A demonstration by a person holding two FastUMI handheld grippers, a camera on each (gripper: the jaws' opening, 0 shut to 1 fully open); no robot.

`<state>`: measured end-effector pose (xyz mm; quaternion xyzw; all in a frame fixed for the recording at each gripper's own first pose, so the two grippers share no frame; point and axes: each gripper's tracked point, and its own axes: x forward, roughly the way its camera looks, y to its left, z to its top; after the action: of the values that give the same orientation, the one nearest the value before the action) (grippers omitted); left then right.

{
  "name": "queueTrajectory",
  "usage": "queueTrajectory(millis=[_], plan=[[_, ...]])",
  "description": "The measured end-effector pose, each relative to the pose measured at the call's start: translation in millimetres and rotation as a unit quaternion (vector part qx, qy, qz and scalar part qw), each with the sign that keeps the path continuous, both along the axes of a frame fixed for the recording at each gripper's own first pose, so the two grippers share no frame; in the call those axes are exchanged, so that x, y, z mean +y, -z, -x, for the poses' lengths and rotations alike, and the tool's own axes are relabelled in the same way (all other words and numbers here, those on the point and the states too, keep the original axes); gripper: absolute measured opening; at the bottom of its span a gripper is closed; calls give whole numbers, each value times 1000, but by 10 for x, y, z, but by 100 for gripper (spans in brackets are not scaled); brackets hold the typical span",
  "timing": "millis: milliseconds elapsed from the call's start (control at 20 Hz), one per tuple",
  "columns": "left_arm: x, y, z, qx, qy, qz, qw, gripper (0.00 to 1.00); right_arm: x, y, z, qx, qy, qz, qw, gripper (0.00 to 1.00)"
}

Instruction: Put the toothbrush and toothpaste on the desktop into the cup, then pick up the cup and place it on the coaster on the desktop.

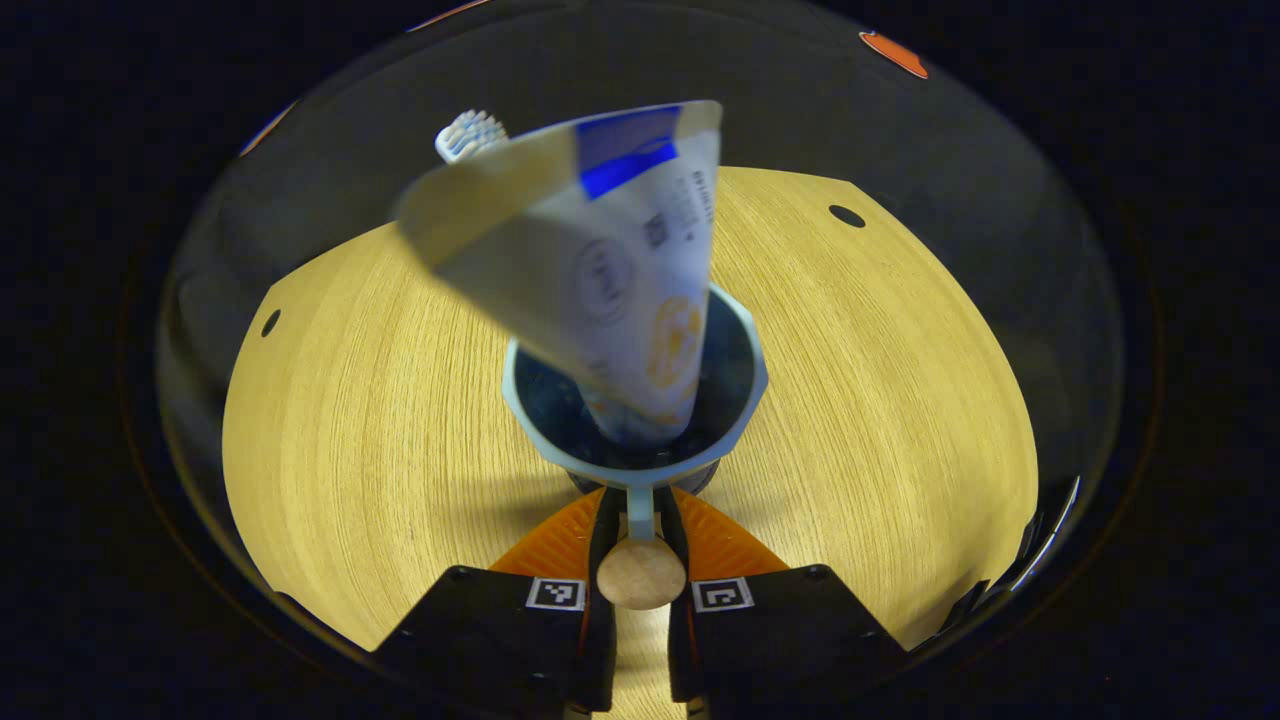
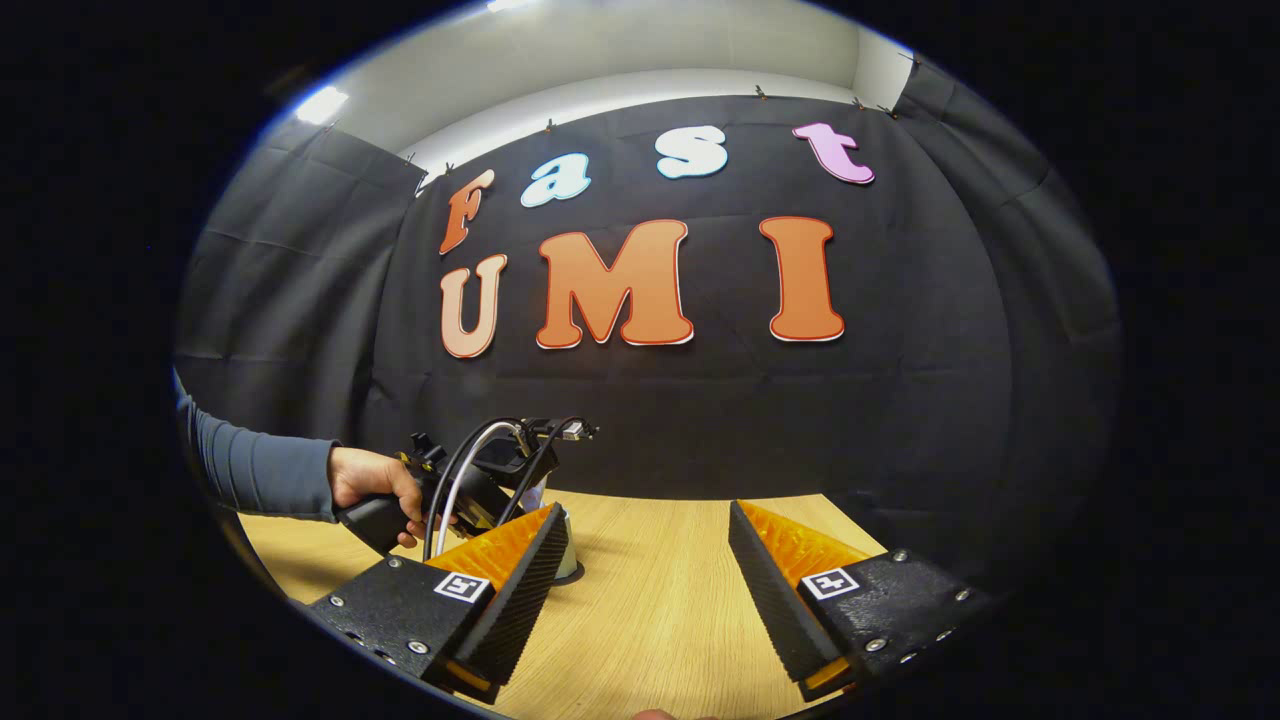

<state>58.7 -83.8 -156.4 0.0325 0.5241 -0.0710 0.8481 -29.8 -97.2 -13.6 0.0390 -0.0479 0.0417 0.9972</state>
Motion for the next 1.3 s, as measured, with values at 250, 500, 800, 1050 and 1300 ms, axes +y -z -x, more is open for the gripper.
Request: queueTrajectory(millis=[250, 500, 800, 1050, 1300], plan=[[-59, 35, 52, 1, 0, 6, 1000, 29, 36, 16, -17, 7, -2, -1, 1000, 98], [34, -126, 122, -44, -3, 23, 999, 66, 142, 13, -106, 27, -3, -14, 1000, 98], [316, -709, 291, -136, 13, 16, 991, 98, 380, -100, -215, 30, -2, -13, 999, 98], [778, -1359, 523, -237, -4, -4, 971, 99, 580, -283, -305, 8, 0, -18, 1000, 98], [1268, -1820, 675, -344, -35, -32, 938, 99, 806, -436, -379, -13, 0, -2, 1000, 97]])
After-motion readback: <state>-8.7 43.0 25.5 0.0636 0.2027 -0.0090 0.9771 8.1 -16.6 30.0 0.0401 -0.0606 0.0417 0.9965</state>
